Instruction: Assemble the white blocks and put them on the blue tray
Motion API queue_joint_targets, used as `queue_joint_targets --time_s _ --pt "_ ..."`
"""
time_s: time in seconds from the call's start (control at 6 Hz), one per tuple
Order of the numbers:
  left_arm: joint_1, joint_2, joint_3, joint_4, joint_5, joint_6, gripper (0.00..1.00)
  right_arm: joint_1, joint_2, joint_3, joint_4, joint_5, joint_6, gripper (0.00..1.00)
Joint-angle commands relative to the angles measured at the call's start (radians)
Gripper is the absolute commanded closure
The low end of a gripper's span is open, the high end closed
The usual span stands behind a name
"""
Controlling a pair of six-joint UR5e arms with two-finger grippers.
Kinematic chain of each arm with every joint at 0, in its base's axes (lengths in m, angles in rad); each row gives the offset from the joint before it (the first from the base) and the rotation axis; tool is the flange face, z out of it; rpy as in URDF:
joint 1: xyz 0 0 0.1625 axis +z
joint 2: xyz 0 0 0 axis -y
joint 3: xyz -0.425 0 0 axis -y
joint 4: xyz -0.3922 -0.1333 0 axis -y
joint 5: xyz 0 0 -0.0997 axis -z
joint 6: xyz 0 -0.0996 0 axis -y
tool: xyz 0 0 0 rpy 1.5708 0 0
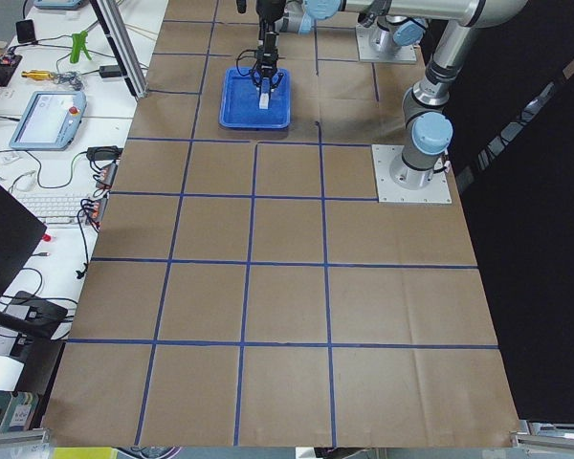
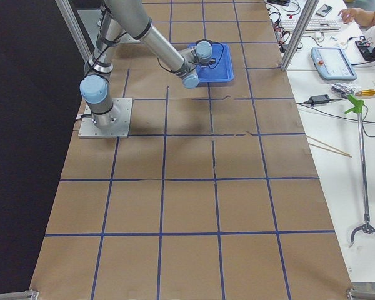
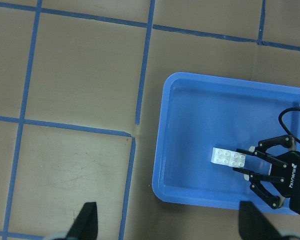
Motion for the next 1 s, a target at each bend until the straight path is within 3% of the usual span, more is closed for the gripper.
queue_joint_targets --time_s 0.0,0.33,0.5,0.67,0.83 --pt "0.0 0.0 0.0 0.0 -0.002 0.0 0.01 0.0 0.0 0.0 0.0 0.0 0.0 0.52" --pt "0.0 0.0 0.0 0.0 0.0 0.0 0.01 0.0 0.0 0.0 0.0 0.001 0.002 0.48" --pt "0.0 0.0 0.0 0.0 0.0 0.0 0.01 0.0 0.0 -0.001 0.0 0.003 0.002 0.42" --pt "0.0 0.0 0.0 0.0 0.0 0.0 0.01 0.0 -0.001 -0.003 0.0 0.004 0.003 0.31" --pt "0.0 0.0 0.0 0.0 0.0 0.0 0.01 -0.003 -0.014 -0.01 0.0 0.003 0.057 0.0"
